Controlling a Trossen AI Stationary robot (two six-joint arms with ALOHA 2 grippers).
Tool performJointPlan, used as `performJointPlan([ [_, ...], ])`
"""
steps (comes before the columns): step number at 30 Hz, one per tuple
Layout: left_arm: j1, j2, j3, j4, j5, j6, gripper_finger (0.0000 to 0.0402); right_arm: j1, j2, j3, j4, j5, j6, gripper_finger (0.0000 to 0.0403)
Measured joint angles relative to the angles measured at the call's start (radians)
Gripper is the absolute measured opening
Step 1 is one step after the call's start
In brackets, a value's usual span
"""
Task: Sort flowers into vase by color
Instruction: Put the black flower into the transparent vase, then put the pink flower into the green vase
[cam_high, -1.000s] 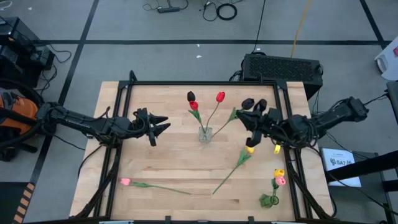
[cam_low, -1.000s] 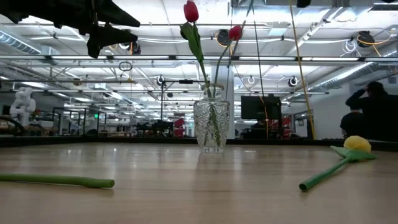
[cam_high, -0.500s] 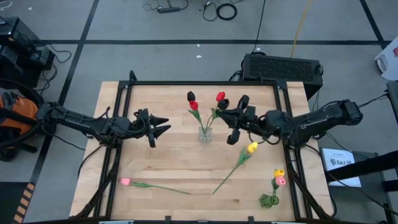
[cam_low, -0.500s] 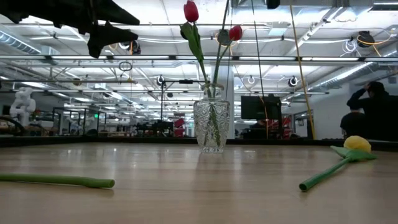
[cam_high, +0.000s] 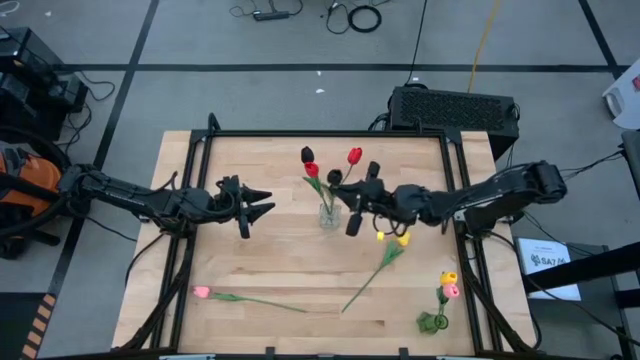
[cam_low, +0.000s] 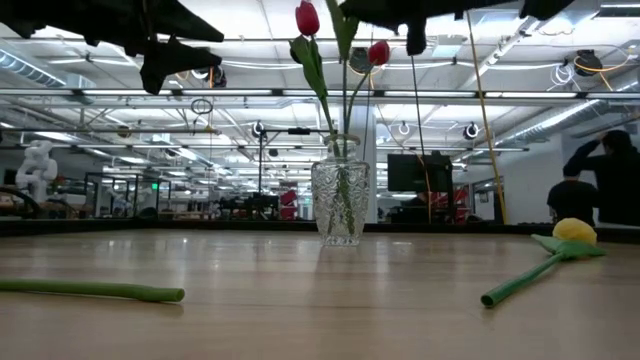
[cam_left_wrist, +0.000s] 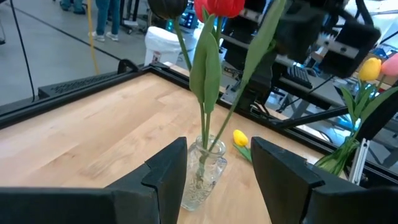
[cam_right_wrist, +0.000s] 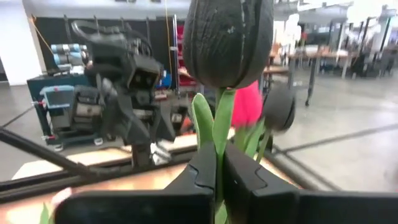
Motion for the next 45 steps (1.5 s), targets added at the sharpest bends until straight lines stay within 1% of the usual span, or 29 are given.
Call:
performJointPlan([
  [3, 0.000, 0.000, 0.000, -0.012, 0.000, 0.000, 0.0184, 0.000, 0.042, 0.000, -0.013, 0.003, 0.057, 0.0011],
  [6, 0.000, 0.000, 0.000, -0.022, 0.000, -0.002, 0.0184, 0.000, 0.083, 0.001, -0.011, 0.004, 0.068, 0.0014],
  [13, 0.000, 0.000, 0.000, -0.025, 0.000, -0.001, 0.0184, -0.011, 0.107, 0.003, -0.009, 0.008, 0.106, 0.0022],
  [17, 0.000, 0.000, 0.000, -0.026, 0.000, 0.000, 0.0184, -0.017, 0.099, -0.002, -0.052, 0.006, 0.103, 0.0046],
  [22, 0.000, 0.000, 0.000, -0.025, 0.000, -0.001, 0.0184, -0.019, 0.054, -0.001, -0.092, 0.006, 0.101, 0.0094],
  [27, 0.000, 0.000, 0.000, -0.016, -0.001, -0.002, 0.0184, -0.019, -0.045, 0.000, -0.120, 0.008, 0.062, 0.0137],
  [31, 0.000, 0.000, 0.000, -0.014, -0.001, -0.010, 0.0184, -0.019, -0.122, 0.000, -0.211, 0.010, 0.042, 0.0161],
  [34, 0.000, 0.000, 0.000, -0.008, -0.007, -0.044, 0.0184, -0.019, -0.201, 0.000, -0.289, 0.060, 0.054, 0.0171],
  [38, 0.000, 0.000, 0.000, -0.016, -0.032, -0.102, 0.0184, -0.019, -0.303, 0.000, -0.419, 0.162, 0.108, 0.0171],
  [41, 0.000, 0.000, 0.000, -0.016, -0.035, -0.114, 0.0184, -0.019, -0.374, 0.000, -0.503, 0.213, 0.165, 0.0163],
  [45, 0.000, 0.000, 0.000, -0.016, -0.036, -0.115, 0.0184, -0.019, -0.432, 0.000, -0.639, 0.215, 0.280, 0.0151],
])
